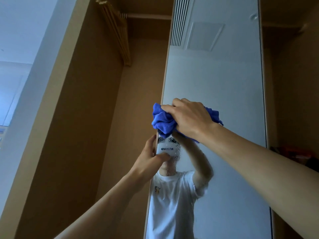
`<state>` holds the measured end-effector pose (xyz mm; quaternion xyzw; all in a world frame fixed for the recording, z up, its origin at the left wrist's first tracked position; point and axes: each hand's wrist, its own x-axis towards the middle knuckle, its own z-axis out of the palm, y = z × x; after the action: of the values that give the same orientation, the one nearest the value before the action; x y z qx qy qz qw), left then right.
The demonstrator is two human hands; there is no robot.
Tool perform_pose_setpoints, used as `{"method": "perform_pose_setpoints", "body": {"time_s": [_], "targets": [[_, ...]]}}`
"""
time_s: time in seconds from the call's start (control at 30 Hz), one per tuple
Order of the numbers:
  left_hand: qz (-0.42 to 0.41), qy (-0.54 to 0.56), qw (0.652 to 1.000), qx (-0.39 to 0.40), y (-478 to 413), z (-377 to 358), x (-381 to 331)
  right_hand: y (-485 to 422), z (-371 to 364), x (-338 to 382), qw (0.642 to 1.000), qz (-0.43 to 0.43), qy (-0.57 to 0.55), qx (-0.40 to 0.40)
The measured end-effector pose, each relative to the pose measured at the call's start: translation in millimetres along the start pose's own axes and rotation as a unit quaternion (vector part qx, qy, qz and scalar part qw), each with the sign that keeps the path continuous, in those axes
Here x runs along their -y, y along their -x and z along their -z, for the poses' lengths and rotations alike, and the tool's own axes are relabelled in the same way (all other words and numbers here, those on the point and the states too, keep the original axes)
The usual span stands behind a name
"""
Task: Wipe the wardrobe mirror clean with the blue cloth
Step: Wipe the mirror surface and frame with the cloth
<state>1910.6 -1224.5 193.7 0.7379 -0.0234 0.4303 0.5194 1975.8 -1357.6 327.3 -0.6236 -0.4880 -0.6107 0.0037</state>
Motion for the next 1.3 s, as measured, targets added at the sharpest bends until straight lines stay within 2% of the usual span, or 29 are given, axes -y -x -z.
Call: {"method": "perform_pose_setpoints", "body": {"time_s": [0.23, 0.6, 0.7, 0.87, 1.0, 1.3], "targets": [[0.027, 0.032, 0.999, 0.001, 9.2, 5.1, 1.5, 22.7, -15.7, 15.1, 0.999, 0.016, -0.029, 0.009], [0.005, 0.012, 1.000, -0.008, 15.7, 3.5, 15.9, 45.4, -29.5, 25.9, 0.997, 0.033, -0.063, 0.026], [0.012, 0.009, 1.000, -0.007, 19.3, 3.8, 14.4, 30.9, -21.1, 12.9, 0.999, 0.018, -0.039, -0.002], [0.003, -0.005, 1.000, 0.000, 23.0, 4.5, 17.3, 8.1, -6.2, -18.7, 0.997, -0.069, -0.007, -0.037], [0.001, -0.007, 1.000, 0.004, 23.7, 3.5, 21.5, 21.7, -10.3, -9.2, 0.999, -0.034, 0.002, -0.038], [-0.033, -0.029, 0.999, -0.015, 30.5, -4.4, 18.7, 69.5, -29.0, 25.0, 0.999, 0.023, -0.018, 0.027]]}}
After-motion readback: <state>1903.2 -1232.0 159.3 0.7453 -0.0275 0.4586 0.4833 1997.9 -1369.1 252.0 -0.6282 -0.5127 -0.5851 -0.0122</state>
